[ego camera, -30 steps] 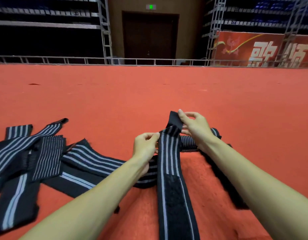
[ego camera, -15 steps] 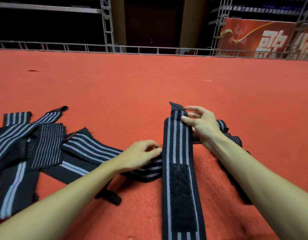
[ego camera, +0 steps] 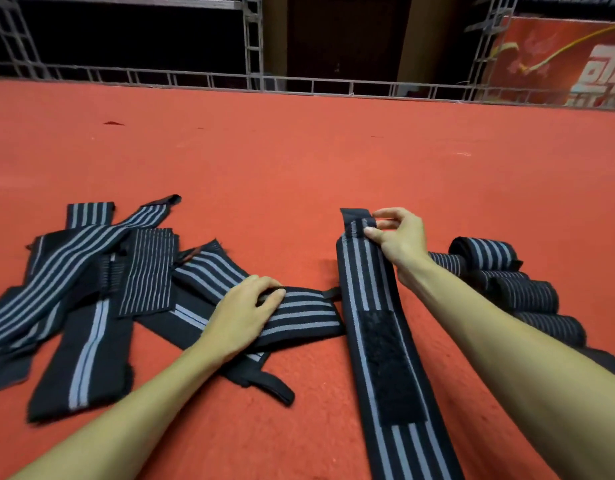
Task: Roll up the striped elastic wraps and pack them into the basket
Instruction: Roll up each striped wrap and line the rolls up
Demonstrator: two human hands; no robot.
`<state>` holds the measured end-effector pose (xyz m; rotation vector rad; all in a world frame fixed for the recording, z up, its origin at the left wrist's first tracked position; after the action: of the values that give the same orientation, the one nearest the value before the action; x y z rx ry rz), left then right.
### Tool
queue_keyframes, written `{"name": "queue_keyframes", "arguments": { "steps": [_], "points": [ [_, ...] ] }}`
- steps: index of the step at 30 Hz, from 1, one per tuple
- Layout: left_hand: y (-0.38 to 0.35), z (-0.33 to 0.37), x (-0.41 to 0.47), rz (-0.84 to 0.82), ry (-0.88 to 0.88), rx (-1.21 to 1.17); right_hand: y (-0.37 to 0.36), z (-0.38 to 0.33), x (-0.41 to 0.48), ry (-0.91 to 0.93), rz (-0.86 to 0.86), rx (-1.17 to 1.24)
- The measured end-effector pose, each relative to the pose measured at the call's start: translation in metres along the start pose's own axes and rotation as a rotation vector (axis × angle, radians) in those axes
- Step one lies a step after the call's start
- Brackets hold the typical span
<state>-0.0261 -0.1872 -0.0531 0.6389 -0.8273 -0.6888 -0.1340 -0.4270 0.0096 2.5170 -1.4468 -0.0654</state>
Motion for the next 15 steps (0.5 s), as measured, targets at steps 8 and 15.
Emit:
{"name": "queue_keyframes", "arguments": {
  "steps": [8, 15],
  "points": [
    [0.014, -0.015, -0.001, 0.246, 0.156, -0.397, -0.024, 0.016, 0.05, 0.04, 0.167, -0.275],
    [0.023, -0.025, -0.006, 0.388, 0.233, -0.638, -0.042, 0.027, 0.037, 0.115, 0.07, -0.707]
  ]
}}
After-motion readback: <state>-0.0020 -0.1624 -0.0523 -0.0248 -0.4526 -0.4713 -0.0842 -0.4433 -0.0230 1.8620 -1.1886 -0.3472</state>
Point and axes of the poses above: each hand's wrist, its own x-axis towards the middle knuckle, its own y-axis out of the back of the hand, z = x × y, the point moved 5 cm from there along x, towards the middle knuckle, and after that the axes turned 8 degrees about -y, right-handed, at the moved point
